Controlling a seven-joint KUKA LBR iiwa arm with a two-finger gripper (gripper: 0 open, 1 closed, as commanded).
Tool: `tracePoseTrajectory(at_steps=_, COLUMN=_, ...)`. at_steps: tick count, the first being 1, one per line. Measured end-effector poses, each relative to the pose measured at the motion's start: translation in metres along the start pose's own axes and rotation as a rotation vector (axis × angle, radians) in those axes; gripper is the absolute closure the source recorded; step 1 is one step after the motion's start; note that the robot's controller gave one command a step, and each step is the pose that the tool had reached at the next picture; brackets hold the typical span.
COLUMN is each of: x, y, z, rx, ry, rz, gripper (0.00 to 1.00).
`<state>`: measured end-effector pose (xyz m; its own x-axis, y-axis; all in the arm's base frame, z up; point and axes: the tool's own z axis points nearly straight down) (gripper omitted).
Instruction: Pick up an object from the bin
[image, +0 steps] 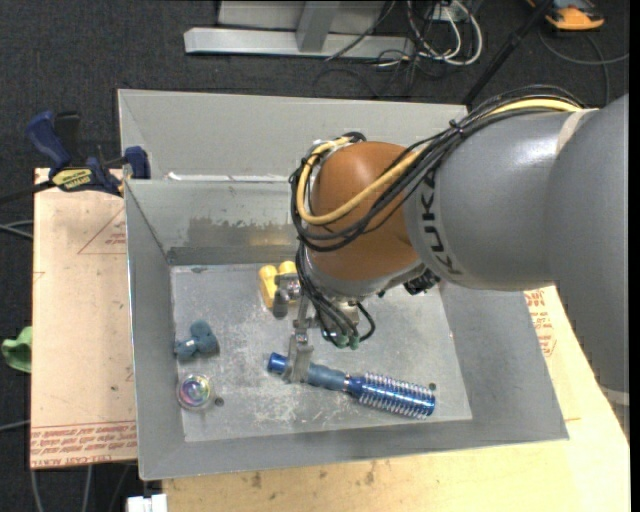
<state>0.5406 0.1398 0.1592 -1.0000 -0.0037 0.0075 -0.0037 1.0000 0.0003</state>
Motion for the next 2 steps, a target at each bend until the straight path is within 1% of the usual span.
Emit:
tracePoseTrajectory(at_steps=1, x=-0.0125, y=-0.0651, z=0.0918, rx=0.002, ry=-0.003, rz=-0.222, gripper=0.00)
tracePoseTrajectory(at_steps=2, x=-0.0136, y=-0.0626, z=0.0889, rx=-0.001, ry=-0.008, rz=-0.225, gripper=1.00)
